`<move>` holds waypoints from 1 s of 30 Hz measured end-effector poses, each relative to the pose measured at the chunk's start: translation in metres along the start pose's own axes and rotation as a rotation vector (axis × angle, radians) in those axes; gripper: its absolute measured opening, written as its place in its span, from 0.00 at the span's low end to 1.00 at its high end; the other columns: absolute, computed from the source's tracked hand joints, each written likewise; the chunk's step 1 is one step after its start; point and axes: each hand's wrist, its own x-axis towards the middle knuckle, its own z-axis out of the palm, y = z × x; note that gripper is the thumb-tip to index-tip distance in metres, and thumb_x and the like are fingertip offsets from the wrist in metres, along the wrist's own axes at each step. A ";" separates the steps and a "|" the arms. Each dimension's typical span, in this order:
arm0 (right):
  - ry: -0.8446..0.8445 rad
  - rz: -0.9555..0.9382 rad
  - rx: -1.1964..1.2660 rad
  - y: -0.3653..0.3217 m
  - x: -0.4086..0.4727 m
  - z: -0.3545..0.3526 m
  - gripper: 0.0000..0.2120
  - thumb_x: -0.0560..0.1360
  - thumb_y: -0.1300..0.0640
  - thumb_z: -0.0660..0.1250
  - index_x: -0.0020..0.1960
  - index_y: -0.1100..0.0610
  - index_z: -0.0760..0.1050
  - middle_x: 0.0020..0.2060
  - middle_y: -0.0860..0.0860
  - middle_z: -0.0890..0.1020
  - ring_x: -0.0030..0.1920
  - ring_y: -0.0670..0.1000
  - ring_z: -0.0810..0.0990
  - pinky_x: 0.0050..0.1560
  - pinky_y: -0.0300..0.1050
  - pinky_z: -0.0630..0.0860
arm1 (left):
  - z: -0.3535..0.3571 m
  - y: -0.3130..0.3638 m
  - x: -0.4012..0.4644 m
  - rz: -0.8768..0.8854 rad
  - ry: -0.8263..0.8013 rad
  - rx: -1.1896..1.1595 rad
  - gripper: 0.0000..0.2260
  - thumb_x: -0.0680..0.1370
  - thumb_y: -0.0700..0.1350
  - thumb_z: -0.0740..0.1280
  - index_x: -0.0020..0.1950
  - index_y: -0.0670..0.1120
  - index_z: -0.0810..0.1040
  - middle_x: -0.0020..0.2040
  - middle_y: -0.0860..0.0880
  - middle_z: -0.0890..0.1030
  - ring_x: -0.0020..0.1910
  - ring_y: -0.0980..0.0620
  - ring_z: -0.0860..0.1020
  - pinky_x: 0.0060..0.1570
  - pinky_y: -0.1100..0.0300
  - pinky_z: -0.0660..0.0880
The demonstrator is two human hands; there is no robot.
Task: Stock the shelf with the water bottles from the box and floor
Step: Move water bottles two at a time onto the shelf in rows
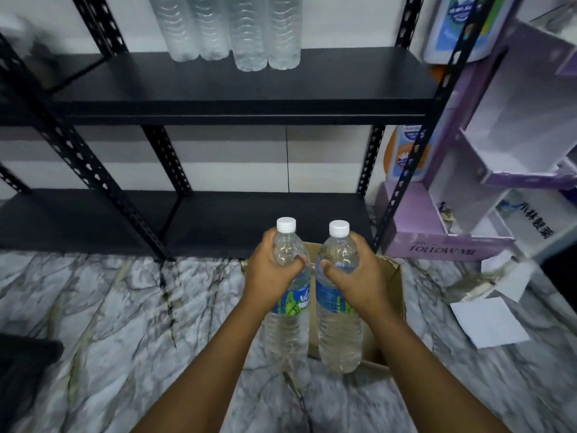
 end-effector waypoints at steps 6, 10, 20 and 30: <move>0.095 -0.018 -0.026 -0.015 0.000 -0.013 0.29 0.68 0.57 0.77 0.65 0.51 0.71 0.54 0.50 0.80 0.52 0.46 0.80 0.51 0.40 0.77 | -0.001 0.019 0.007 0.060 -0.082 0.029 0.24 0.70 0.43 0.75 0.62 0.57 0.71 0.49 0.58 0.80 0.46 0.66 0.78 0.40 0.78 0.70; 0.126 -0.057 -0.023 -0.023 0.008 -0.022 0.27 0.67 0.58 0.77 0.63 0.50 0.71 0.52 0.50 0.80 0.50 0.45 0.80 0.49 0.39 0.77 | 0.004 0.030 0.011 0.074 -0.074 0.026 0.25 0.70 0.45 0.76 0.62 0.58 0.71 0.49 0.57 0.81 0.47 0.62 0.79 0.41 0.73 0.72; 0.165 -0.197 -0.030 -0.063 0.049 -0.064 0.27 0.66 0.50 0.77 0.59 0.37 0.69 0.51 0.41 0.80 0.52 0.45 0.80 0.55 0.50 0.78 | 0.013 0.083 0.034 0.143 -0.002 -0.012 0.24 0.69 0.46 0.76 0.61 0.56 0.72 0.47 0.57 0.82 0.45 0.62 0.80 0.43 0.68 0.75; 0.261 -0.417 0.026 -0.151 0.106 -0.102 0.25 0.67 0.53 0.77 0.56 0.38 0.69 0.46 0.38 0.79 0.47 0.38 0.79 0.47 0.29 0.73 | 0.000 0.177 0.082 0.347 0.074 -0.009 0.26 0.65 0.54 0.74 0.59 0.65 0.69 0.49 0.57 0.82 0.47 0.57 0.81 0.50 0.52 0.79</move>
